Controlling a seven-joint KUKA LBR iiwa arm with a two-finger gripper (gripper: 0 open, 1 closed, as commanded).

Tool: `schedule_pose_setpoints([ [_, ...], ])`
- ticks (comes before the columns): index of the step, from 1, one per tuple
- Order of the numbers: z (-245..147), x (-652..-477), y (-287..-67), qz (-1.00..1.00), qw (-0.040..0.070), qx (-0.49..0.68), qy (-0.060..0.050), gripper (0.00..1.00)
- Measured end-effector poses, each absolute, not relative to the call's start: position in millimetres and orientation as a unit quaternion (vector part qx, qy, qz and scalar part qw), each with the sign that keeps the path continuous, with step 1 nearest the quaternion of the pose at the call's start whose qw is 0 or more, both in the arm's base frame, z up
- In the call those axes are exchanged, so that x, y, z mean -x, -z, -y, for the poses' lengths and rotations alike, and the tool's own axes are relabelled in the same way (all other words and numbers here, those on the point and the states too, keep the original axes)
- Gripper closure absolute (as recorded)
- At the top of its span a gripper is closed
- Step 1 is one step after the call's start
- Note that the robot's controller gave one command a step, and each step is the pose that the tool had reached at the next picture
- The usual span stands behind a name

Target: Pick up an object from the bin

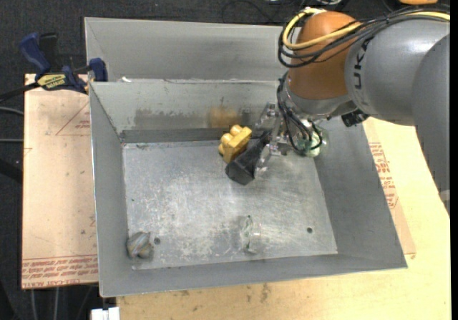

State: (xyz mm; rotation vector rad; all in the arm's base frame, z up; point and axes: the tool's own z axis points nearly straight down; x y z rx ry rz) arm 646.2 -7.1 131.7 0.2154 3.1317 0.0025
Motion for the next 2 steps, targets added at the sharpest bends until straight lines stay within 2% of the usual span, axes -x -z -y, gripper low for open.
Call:
schedule_pose_setpoints([
  [1, -3.7, -657.7, -116.7, -1.000, 0.006, 0.027, -0.001, 0.00],
  [2, -4.1, -656.3, -115.8, -1.000, 0.001, 0.025, -0.001, 1.00],
])
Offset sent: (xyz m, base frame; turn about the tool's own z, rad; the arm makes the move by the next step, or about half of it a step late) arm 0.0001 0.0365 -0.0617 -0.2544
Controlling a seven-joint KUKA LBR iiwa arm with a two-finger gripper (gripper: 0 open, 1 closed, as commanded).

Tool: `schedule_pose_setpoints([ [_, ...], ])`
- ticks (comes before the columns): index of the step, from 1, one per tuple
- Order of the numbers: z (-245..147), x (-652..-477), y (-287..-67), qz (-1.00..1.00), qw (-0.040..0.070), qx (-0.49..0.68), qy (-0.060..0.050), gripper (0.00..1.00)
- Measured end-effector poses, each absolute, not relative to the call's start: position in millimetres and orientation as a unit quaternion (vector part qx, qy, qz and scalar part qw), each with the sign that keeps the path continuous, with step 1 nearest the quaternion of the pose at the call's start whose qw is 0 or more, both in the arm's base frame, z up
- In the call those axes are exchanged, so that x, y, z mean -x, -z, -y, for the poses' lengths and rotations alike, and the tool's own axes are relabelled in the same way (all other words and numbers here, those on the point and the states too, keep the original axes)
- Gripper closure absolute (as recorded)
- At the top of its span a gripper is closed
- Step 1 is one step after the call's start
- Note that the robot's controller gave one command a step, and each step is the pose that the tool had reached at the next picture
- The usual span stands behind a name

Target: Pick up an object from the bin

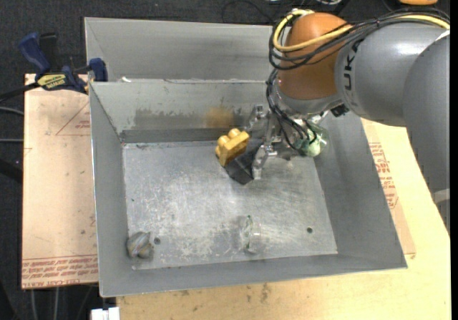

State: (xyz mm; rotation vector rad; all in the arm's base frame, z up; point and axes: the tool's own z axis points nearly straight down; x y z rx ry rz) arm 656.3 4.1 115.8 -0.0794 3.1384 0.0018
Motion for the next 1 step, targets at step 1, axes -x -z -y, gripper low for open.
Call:
schedule_pose_setpoints([
  [1, -4.1, -656.3, -115.8, -1.000, 0.001, 0.025, -0.001, 1.00],
])
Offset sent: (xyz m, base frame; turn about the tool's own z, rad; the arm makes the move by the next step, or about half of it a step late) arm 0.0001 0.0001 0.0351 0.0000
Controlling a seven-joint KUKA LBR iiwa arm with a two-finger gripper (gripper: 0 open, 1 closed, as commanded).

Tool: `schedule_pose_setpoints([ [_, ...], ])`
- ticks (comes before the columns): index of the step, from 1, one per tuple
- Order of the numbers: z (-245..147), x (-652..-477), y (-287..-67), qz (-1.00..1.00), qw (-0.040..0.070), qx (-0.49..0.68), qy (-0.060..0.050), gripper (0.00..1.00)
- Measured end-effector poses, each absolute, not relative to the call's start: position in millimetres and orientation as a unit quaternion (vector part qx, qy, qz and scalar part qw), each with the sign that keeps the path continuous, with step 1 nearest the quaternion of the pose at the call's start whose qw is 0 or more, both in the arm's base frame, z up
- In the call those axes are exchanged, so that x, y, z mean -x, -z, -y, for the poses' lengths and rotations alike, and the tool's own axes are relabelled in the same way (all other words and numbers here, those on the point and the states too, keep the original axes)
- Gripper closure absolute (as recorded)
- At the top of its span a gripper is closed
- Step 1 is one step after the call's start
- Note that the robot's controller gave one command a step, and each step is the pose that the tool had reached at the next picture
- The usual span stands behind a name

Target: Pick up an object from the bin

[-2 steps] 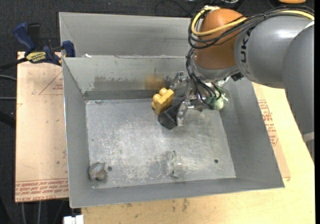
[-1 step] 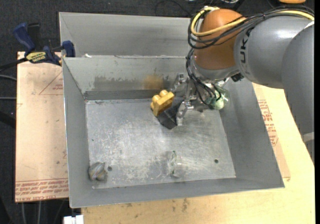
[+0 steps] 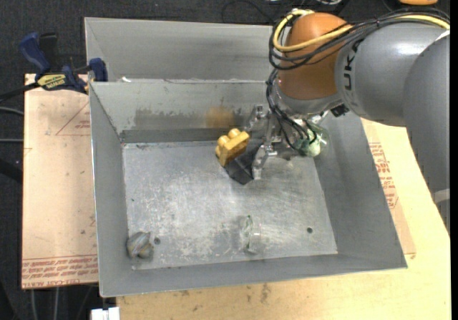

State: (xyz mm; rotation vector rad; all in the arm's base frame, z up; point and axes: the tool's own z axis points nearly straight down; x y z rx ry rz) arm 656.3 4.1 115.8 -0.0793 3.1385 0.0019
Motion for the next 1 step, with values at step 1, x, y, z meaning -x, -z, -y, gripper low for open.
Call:
schedule_pose_setpoints([
  [1, -4.1, -656.3, -115.8, -1.000, 0.001, 0.025, -0.001, 1.00],
])
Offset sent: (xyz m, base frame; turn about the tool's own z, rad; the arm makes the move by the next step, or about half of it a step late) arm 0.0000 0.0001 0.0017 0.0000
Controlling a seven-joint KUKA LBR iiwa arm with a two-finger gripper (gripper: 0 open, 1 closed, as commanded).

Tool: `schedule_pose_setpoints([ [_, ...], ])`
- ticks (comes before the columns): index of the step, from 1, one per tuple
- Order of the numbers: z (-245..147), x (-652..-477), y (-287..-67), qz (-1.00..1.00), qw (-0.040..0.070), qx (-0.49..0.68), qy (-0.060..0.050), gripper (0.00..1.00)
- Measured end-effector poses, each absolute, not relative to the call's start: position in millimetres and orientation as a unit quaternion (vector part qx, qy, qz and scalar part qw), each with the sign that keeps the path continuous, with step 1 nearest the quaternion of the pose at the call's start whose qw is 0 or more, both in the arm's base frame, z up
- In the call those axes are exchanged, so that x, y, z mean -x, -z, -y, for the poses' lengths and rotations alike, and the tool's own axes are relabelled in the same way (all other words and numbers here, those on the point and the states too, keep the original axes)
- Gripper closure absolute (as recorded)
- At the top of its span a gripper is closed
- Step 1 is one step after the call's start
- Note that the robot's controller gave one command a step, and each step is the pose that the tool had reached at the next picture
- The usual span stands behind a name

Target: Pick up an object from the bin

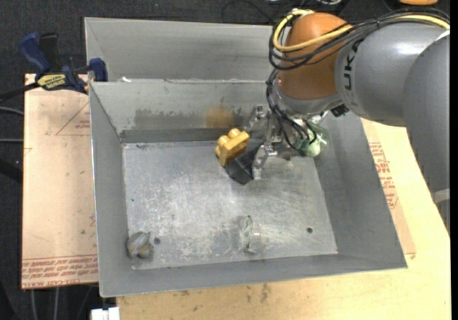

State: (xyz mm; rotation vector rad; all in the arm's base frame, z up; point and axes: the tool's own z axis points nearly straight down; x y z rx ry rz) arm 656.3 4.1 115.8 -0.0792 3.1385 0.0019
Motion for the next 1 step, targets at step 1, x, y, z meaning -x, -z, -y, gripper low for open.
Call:
schedule_pose_setpoints([
  [1, -4.1, -656.3, -115.7, -1.000, 0.001, 0.025, -0.001, 1.00],
])
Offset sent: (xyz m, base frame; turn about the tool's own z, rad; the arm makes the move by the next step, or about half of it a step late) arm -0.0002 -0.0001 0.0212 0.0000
